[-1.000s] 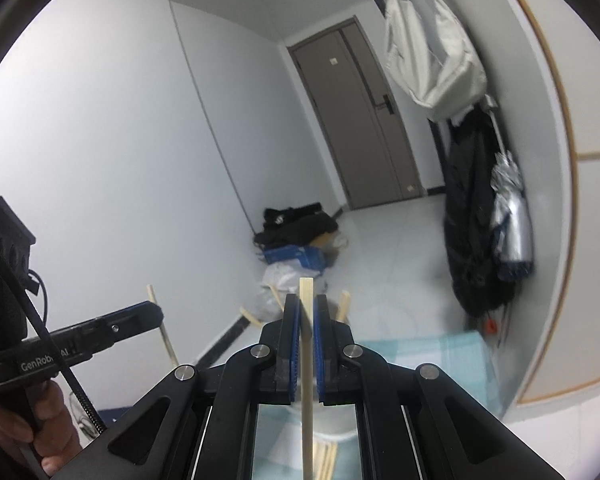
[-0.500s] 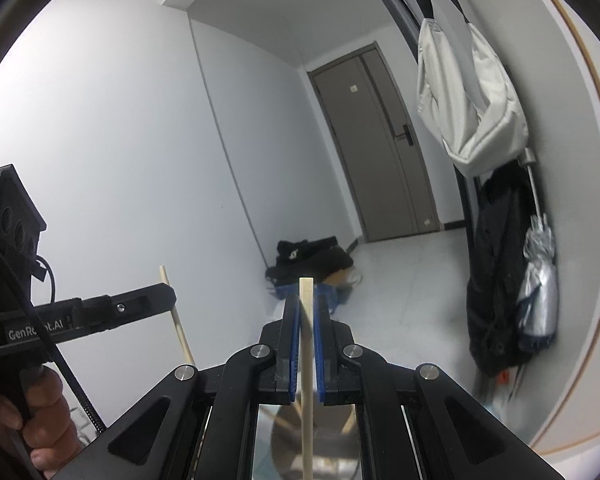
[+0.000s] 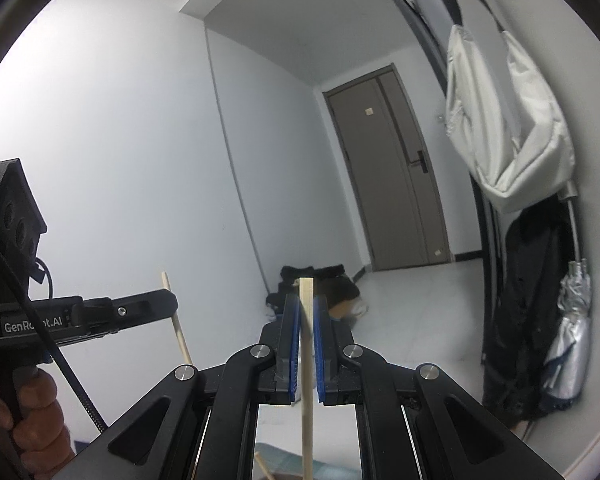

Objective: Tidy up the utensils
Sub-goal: 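Raise both grippers with their chopsticks up over the white holder, then open the right gripper over the holder while the left gripper releases its chopstick into it, then move both open grippers back down toward the chopstick pile, then close the right gripper on one chopstick beside the holder base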

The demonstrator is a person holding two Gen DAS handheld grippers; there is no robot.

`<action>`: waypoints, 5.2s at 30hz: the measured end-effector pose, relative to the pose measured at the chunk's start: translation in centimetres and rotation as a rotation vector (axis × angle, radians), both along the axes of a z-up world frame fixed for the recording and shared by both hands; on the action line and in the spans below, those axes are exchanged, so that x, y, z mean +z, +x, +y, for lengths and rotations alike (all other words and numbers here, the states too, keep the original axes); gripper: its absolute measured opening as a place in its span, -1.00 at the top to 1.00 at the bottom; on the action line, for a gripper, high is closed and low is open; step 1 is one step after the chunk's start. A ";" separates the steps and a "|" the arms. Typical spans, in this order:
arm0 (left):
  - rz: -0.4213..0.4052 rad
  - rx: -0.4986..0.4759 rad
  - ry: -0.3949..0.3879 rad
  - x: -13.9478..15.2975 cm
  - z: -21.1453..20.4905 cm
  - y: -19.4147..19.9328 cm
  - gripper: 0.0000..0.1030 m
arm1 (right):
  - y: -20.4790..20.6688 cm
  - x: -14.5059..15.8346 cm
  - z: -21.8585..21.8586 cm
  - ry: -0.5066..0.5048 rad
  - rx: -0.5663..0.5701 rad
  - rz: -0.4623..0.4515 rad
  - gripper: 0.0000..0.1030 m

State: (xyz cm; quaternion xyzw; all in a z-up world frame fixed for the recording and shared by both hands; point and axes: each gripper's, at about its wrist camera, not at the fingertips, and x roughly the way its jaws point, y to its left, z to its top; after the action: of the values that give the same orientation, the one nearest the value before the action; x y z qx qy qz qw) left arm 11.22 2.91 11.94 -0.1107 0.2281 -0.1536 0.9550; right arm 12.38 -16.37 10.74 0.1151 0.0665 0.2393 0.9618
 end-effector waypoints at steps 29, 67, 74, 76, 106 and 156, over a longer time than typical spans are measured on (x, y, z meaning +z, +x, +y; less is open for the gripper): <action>0.011 -0.033 0.012 -4.9 1.2 0.4 0.96 | 0.0 -5.0 3.6 -0.219 0.090 -0.013 0.87; 0.147 0.245 0.128 -5.5 1.6 -7.1 -0.74 | -11.0 -6.4 -1.4 -0.128 0.046 0.176 -0.27; 0.113 0.256 0.140 -5.3 1.0 -9.4 -0.85 | -13.9 -6.2 -1.2 -0.133 0.035 0.151 -0.47; 0.107 0.259 0.138 -5.4 1.0 -10.0 -0.85 | -14.6 -6.2 -1.1 -0.136 0.027 0.156 -0.57; 0.198 0.267 0.172 -13.5 -0.7 -12.0 -0.88 | -16.1 -13.2 -0.8 -0.255 -0.050 0.400 -0.67; 0.460 0.269 0.124 -18.8 3.8 -8.6 -0.88 | -9.6 -24.4 5.6 -0.529 0.024 0.809 0.24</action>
State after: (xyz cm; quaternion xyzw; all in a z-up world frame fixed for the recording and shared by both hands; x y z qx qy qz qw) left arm 2.61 6.67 -6.85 -0.1135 0.4314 0.0181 0.8948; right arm 2.79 -10.76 -13.68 -0.0503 0.4952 0.1611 0.8522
